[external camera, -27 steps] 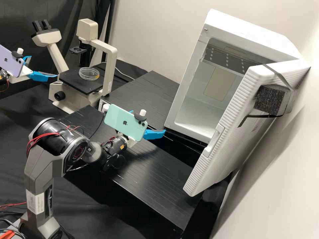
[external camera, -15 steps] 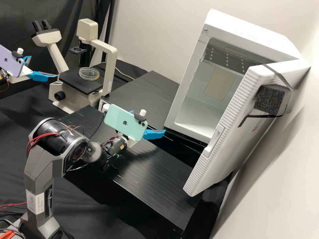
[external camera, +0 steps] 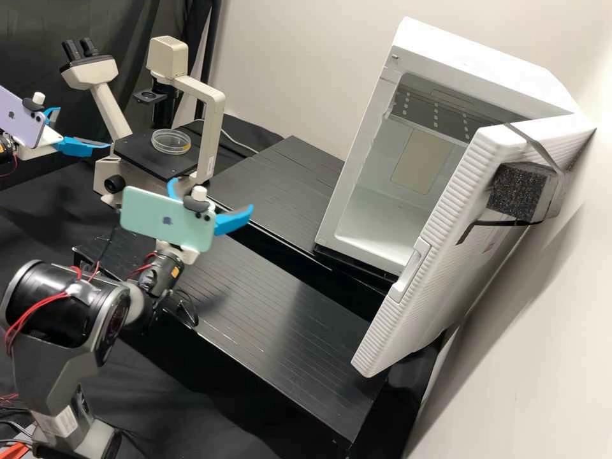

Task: Move the petri dish to the bench.

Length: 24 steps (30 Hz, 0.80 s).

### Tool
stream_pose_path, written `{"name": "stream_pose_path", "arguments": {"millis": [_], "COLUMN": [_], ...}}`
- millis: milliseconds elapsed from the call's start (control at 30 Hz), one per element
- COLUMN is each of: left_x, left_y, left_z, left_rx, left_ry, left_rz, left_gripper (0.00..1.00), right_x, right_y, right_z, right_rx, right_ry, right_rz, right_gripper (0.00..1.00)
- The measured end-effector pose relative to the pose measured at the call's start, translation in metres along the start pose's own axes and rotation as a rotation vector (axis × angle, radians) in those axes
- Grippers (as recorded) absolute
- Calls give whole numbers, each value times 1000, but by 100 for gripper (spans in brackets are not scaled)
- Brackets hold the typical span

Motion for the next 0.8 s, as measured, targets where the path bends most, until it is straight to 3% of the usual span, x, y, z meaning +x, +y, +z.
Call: {"name": "stream_pose_path", "arguments": {"millis": [133,300,800], "left_x": [0,0,0], "left_y": [0,0,0], "left_z": [0,0,0], "left_rx": [0,0,0], "left_ry": [0,0,0], "left_rz": [0,0,0], "left_gripper": [100,100,100], "right_x": [8,27,113], "right_y": [-8,-11,-48], "right_z": [-26,-51,-95], "right_rx": [-13,15,36], "right_ry": [72,115,143], "right_rz": [-14,-2,-121], "right_gripper": [100,100,100]}}
